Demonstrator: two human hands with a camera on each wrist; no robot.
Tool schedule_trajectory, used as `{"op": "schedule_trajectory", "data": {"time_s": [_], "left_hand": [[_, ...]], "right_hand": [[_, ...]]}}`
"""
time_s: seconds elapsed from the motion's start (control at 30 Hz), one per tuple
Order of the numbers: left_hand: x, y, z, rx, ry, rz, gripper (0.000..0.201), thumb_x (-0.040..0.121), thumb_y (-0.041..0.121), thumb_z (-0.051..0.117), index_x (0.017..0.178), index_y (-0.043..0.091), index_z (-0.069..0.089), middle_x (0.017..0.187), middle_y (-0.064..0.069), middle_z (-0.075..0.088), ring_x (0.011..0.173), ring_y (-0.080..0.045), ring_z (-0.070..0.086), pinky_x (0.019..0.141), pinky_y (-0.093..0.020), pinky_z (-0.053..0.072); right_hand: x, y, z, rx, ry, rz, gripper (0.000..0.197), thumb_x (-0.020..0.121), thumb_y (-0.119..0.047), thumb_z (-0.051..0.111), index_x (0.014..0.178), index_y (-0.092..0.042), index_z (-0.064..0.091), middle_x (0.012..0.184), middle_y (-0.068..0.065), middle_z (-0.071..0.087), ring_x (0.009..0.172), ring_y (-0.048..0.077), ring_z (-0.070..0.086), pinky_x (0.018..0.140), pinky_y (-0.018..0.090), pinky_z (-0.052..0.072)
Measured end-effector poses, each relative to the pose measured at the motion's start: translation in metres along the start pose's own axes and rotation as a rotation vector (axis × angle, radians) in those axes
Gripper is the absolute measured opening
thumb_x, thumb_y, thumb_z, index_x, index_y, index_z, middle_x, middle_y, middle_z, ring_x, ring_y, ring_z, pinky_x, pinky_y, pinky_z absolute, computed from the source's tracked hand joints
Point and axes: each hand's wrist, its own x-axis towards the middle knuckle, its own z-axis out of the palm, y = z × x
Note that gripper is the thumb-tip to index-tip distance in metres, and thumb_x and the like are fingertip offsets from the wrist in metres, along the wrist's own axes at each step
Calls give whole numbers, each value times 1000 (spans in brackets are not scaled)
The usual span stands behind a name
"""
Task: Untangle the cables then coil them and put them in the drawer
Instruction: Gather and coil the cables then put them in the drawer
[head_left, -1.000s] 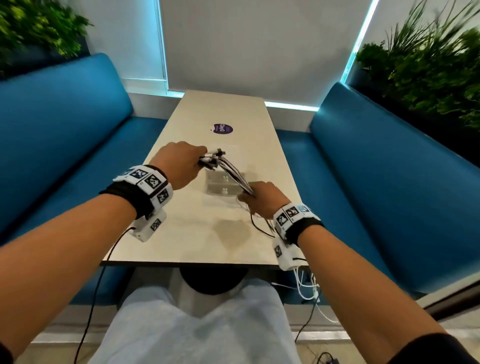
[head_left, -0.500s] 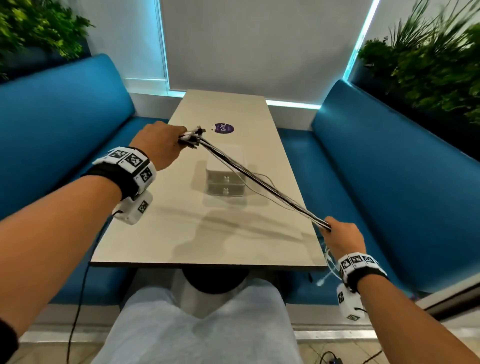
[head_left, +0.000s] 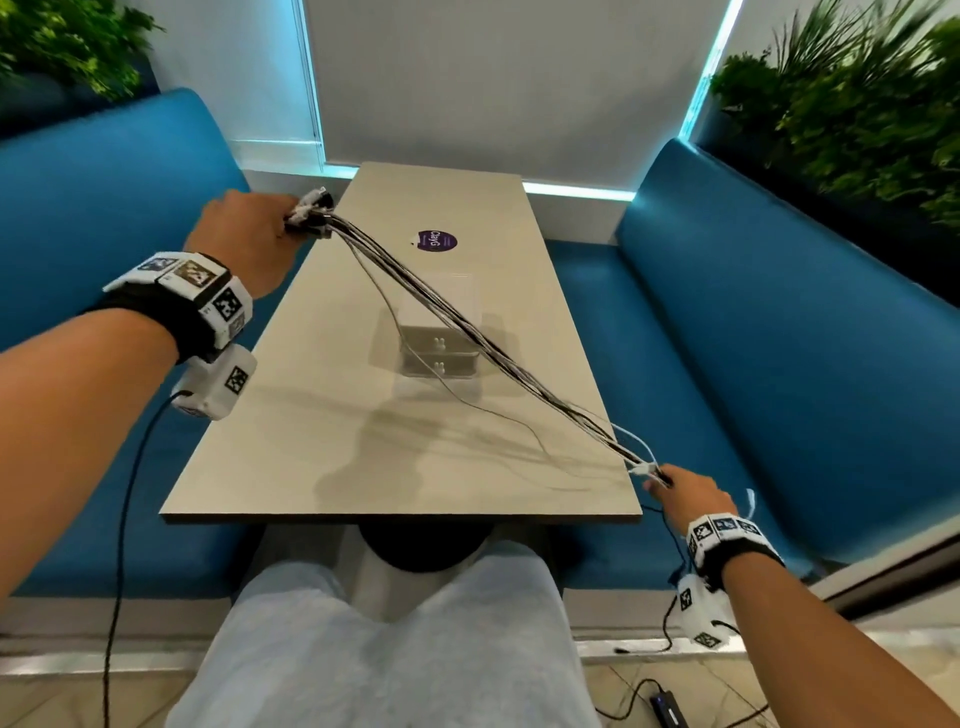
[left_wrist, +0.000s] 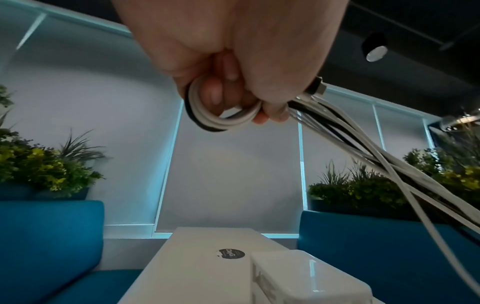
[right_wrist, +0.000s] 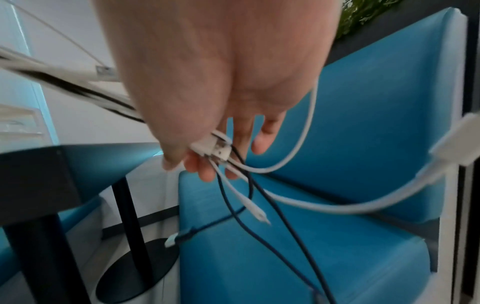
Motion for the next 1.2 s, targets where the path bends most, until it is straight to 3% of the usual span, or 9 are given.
{"op": "schedule_trajectory", "data": {"time_s": [0.13, 0.23, 0.33, 0.43, 0.6, 0.73, 0.83, 1.0, 1.2], "left_hand": [[-3, 5, 9, -9, 9, 4, 30, 96, 37, 51, 88, 11, 63, 69, -20, 53, 64, -39, 51, 58, -38, 43], [-4, 3, 9, -6, -16, -4, 27, 97, 34, 51, 87, 12, 63, 67, -18, 52, 64, -38, 52, 59, -38, 44], [-8, 10, 11, 1, -59, 33, 25, 97, 32, 52, 92, 12, 66, 66, -14, 51, 65, -36, 51, 62, -40, 46], [-14, 21, 16, -1, -94, 81, 22, 96, 29, 56, 95, 11, 68, 69, -15, 55, 68, -38, 54, 64, -41, 47], [-27, 38, 31, 96, -213, 200, 13, 95, 23, 55, 91, 12, 61, 75, -13, 56, 66, -34, 51, 58, -37, 43], [-40, 50, 49, 144, -273, 239, 14, 96, 25, 53, 91, 13, 59, 78, -11, 58, 67, -30, 48, 60, -33, 39], [-45, 57, 60, 176, -310, 247, 17, 97, 28, 51, 96, 14, 61, 77, -5, 53, 68, -28, 50, 60, -33, 39], [-54, 72, 67, 198, -363, 273, 19, 98, 30, 49, 101, 16, 62, 79, -3, 52, 70, -27, 51, 62, -32, 40], [-73, 80, 76, 184, -430, 314, 21, 98, 29, 48, 109, 18, 62, 99, -10, 65, 88, -32, 62, 68, -32, 44]], "right_hand": [[0, -3, 4, -3, -19, 71, 26, 99, -46, 40, 93, -22, 51, 82, 5, 57, 83, 30, 56, 78, 37, 40], [3, 3, 9, 34, 32, 114, 38, 89, -58, 53, 93, -20, 46, 92, 9, 63, 87, 32, 61, 79, 39, 47], [7, 3, 13, 25, 3, 77, 58, 80, -50, 70, 122, -20, 45, 123, 9, 58, 113, 32, 57, 93, 44, 46], [12, -6, 6, 24, -112, 21, 102, 75, -45, 72, 154, -18, 13, 150, 13, 34, 136, 36, 37, 108, 51, 36], [17, -24, -14, -286, -141, -71, 121, 76, -37, 74, 154, -14, -15, 154, 12, 27, 140, 32, 32, 113, 49, 32], [14, -40, -37, -357, -236, -135, 135, 67, -42, 83, 154, -16, -16, 160, 7, 20, 143, 31, 28, 112, 45, 34], [5, -56, -63, -216, -285, -198, 127, 71, -33, 80, 155, -20, -14, 163, 4, 11, 148, 27, 17, 114, 43, 30], [-18, -116, -90, 105, 113, -561, 92, 76, -54, 61, 153, -22, 22, 156, -1, 30, 145, 23, 23, 116, 40, 24], [-48, -233, -84, 306, 71, -741, 96, 75, -68, 65, 151, -26, 25, 154, -4, 34, 139, 14, 32, 115, 35, 30]]}}
